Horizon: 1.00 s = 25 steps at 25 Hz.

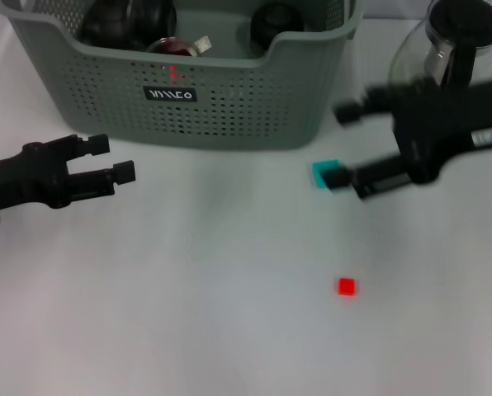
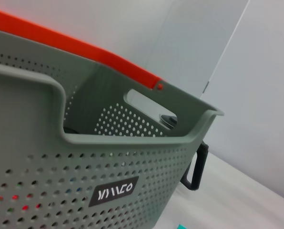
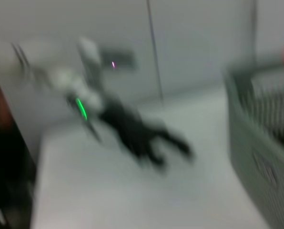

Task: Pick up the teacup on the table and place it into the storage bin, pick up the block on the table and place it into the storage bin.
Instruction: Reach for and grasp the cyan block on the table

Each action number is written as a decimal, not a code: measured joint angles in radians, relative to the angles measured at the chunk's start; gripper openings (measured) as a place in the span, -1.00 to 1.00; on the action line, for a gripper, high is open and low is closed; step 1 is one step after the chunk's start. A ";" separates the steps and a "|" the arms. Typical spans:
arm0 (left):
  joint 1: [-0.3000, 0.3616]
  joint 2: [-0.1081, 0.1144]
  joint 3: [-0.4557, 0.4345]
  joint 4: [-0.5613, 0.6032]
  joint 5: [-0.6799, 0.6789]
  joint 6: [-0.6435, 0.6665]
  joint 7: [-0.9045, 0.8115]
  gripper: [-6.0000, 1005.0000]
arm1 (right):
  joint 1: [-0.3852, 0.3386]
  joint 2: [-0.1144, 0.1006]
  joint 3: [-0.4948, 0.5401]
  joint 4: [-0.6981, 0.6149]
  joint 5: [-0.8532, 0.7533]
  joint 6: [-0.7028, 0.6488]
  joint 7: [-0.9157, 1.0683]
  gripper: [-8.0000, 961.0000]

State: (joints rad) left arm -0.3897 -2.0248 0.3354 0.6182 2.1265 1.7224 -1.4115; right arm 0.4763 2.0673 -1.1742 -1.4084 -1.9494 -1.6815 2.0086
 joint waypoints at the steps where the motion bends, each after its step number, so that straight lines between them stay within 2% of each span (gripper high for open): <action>1: -0.001 0.000 -0.003 0.000 0.000 0.000 -0.001 0.71 | 0.004 0.008 0.000 -0.031 -0.067 -0.022 0.032 0.97; 4: -0.007 0.000 -0.009 0.000 -0.001 0.000 -0.007 0.71 | 0.047 0.026 0.000 -0.070 -0.199 -0.078 0.097 0.97; 8: -0.010 -0.002 -0.038 0.000 -0.001 -0.001 -0.010 0.71 | 0.142 0.029 -0.059 -0.035 -0.322 -0.090 0.162 0.97; 13: -0.002 -0.006 -0.117 -0.002 -0.001 -0.005 -0.010 0.71 | 0.276 0.032 -0.189 0.135 -0.406 -0.027 0.197 0.97; 18: 0.010 -0.006 -0.156 -0.002 0.000 -0.001 -0.013 0.71 | 0.393 0.033 -0.263 0.321 -0.462 0.082 0.197 0.97; 21: 0.018 -0.006 -0.160 -0.002 0.000 -0.002 -0.013 0.71 | 0.425 0.033 -0.314 0.362 -0.482 0.132 0.190 0.97; 25: 0.023 -0.007 -0.161 -0.002 0.000 -0.007 -0.014 0.71 | 0.433 0.033 -0.347 0.361 -0.522 0.188 0.173 0.97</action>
State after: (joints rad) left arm -0.3670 -2.0317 0.1743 0.6166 2.1261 1.7154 -1.4250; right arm 0.9094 2.1000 -1.5213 -1.0476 -2.4715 -1.4933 2.1813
